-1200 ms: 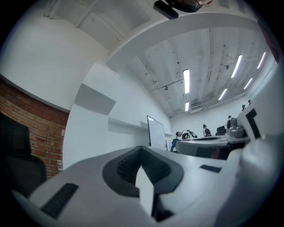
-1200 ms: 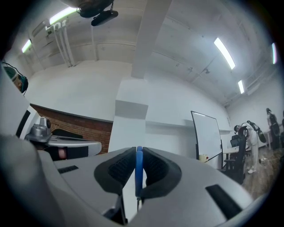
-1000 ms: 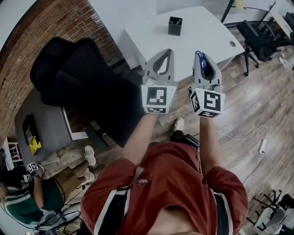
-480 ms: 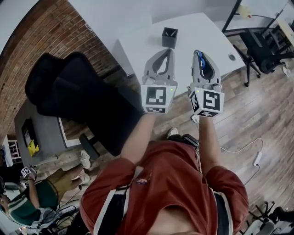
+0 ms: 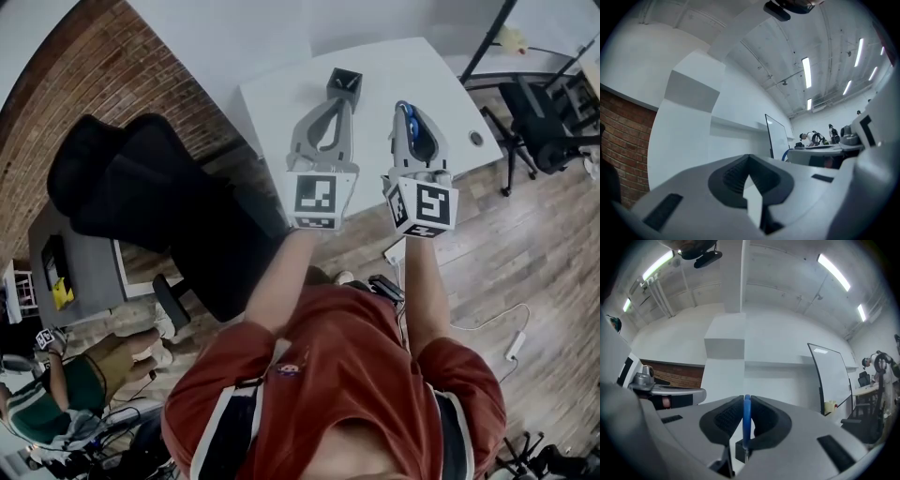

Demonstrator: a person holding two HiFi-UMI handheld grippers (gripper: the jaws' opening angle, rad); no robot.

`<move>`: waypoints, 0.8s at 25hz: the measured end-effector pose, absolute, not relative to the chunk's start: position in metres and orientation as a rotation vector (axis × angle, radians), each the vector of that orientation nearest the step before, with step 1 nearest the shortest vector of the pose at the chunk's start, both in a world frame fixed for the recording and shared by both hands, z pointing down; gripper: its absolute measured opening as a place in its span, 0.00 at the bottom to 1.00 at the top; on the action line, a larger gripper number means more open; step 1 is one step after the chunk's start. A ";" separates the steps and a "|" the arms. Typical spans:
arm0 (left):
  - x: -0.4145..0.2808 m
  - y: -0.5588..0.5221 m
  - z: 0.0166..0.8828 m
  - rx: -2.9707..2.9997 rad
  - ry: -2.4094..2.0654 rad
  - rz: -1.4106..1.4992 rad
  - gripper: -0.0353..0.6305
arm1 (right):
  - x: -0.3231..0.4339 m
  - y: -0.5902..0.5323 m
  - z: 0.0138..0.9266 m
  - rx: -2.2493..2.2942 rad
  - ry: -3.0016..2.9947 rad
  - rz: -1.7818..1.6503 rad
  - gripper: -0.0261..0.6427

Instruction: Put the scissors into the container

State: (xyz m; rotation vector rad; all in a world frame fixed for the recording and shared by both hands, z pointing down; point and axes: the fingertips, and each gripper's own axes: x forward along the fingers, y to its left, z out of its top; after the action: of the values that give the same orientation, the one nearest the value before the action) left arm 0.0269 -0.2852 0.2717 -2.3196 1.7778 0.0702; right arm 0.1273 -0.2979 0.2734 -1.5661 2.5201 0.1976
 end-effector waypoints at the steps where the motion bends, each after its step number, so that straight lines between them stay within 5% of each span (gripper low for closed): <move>1: 0.027 -0.288 0.273 -2.319 1.783 0.068 0.07 | 0.127 -0.301 0.275 -1.564 2.525 0.193 0.12; 20: -0.017 -0.365 0.279 -2.365 1.764 0.097 0.07 | 0.079 -0.373 0.276 -1.594 2.544 0.214 0.12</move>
State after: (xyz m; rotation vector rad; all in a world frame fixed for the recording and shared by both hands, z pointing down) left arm -0.0167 -0.3648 0.2793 -2.3647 1.7640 0.0966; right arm 0.0791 -0.3733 0.2764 -1.5942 2.5437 0.2145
